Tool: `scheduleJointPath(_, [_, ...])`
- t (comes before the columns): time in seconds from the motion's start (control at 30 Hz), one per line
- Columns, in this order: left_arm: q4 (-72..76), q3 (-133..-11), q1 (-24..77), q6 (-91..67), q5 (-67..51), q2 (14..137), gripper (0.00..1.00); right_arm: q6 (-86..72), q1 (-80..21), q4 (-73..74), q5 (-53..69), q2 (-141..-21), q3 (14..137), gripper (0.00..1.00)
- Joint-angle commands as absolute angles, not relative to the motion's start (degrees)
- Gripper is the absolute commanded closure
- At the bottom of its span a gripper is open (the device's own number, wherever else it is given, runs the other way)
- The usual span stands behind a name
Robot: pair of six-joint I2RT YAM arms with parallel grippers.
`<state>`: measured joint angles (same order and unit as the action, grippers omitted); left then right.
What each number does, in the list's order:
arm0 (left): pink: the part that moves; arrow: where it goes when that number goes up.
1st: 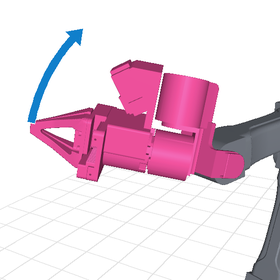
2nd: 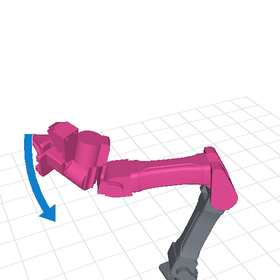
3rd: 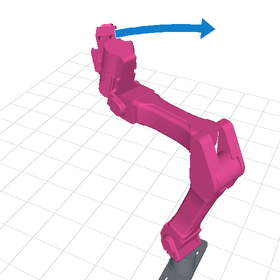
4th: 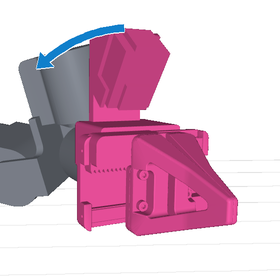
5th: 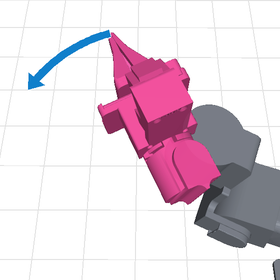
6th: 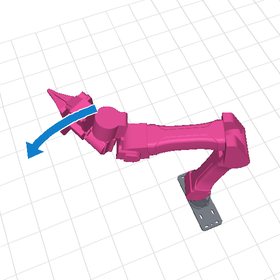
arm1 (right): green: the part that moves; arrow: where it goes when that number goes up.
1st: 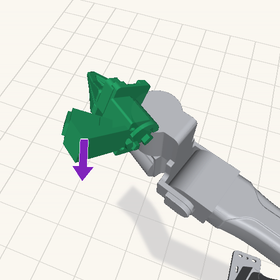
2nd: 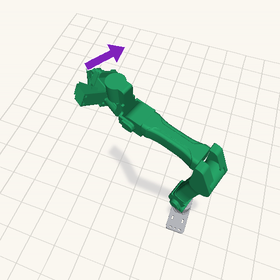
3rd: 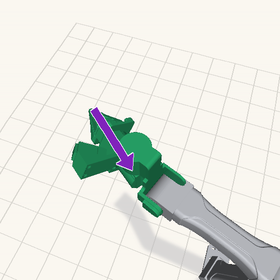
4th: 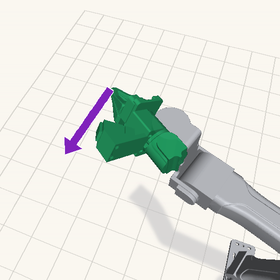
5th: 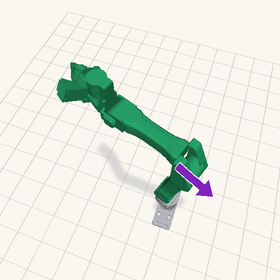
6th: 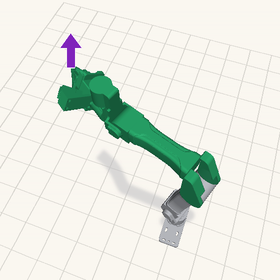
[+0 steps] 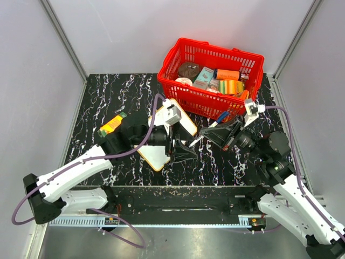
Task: Write a sentence on the whiteboard
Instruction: Pass from the right arm to the left
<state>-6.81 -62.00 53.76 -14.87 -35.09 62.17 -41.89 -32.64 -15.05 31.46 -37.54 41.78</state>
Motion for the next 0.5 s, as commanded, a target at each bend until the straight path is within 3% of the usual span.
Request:
scheduleJointPath(0.0, [-2.5, -65.0, 53.2, -15.3, -32.2, 64.4, 0.21, -43.4, -32.9, -15.2, 28.5, -37.6, 40.9, 1.00])
scheduleJointPath(0.1, [-1.2, -65.7, 52.8, -15.6, -32.0, 65.7, 0.24, -43.2, -32.9, -15.0, 28.3, -37.2, 40.5, 1.00])
scheduleJointPath(0.2, [-0.4, -66.2, 52.3, -15.9, -31.5, 66.6, 0.34, -42.5, -32.9, -13.7, 27.5, -36.4, 40.8, 1.00])
scheduleJointPath(0.3, [-0.2, -66.7, 51.8, -16.1, -31.5, 67.4, 0.57, -41.6, -32.9, -12.3, 27.4, -36.4, 41.0, 1.00])
scheduleJointPath(0.37, [-0.3, -66.9, 51.7, -16.3, -31.9, 68.2, 0.79, -41.4, -32.9, -11.7, 27.8, -36.4, 41.1, 1.00])
scheduleJointPath(0.47, [-0.2, -67.1, 51.4, -16.6, -31.9, 68.4, 1.00, -40.3, -32.9, -10.1, 28.1, -36.4, 41.6, 1.00])
